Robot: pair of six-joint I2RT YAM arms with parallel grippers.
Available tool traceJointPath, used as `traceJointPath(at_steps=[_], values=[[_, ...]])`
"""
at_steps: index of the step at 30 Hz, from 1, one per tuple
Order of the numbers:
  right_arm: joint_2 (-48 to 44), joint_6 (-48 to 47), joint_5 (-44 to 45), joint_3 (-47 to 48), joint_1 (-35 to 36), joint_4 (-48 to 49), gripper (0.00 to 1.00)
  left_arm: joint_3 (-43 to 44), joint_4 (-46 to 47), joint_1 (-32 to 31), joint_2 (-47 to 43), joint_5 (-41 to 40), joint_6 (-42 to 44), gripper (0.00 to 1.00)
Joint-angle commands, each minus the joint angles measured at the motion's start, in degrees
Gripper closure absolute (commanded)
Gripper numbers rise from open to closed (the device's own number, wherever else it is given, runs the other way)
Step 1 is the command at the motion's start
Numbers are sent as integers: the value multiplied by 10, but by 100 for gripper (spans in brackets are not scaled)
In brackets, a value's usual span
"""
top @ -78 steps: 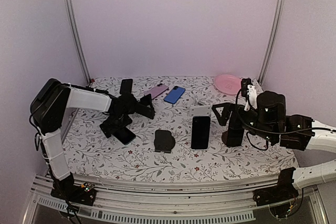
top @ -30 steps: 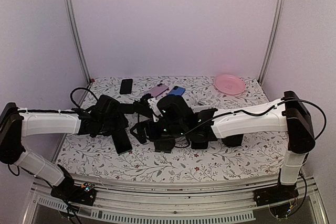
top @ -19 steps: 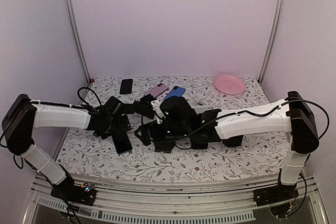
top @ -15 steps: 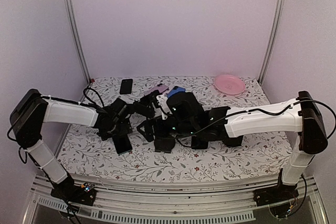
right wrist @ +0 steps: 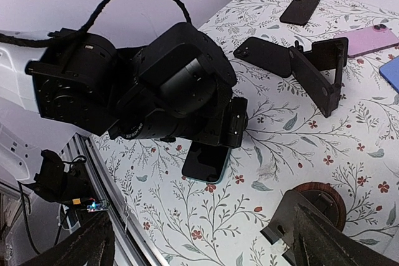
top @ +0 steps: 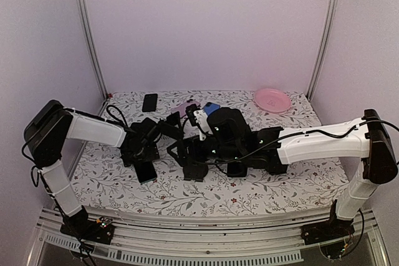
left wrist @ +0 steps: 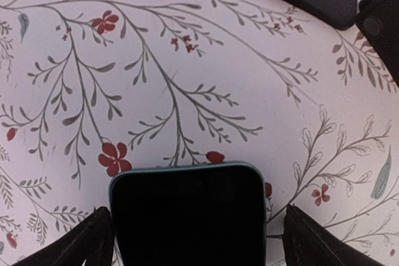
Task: Place the phone on the phone stand
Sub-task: Pick up the phone from the center of the board.
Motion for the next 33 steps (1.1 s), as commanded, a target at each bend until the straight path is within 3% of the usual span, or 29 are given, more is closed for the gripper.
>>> traceJointPath(at_steps=[1,12,33], values=[[-7,11,7,-9,-1,19,1,-12,18,10,33,27,9,8],[30,21,-17,-9,-1,43,1,-29,27,10,27,37,8,40],[186,79,-86,63,14,75,4,-177,162,28,-185,202,-24,40]])
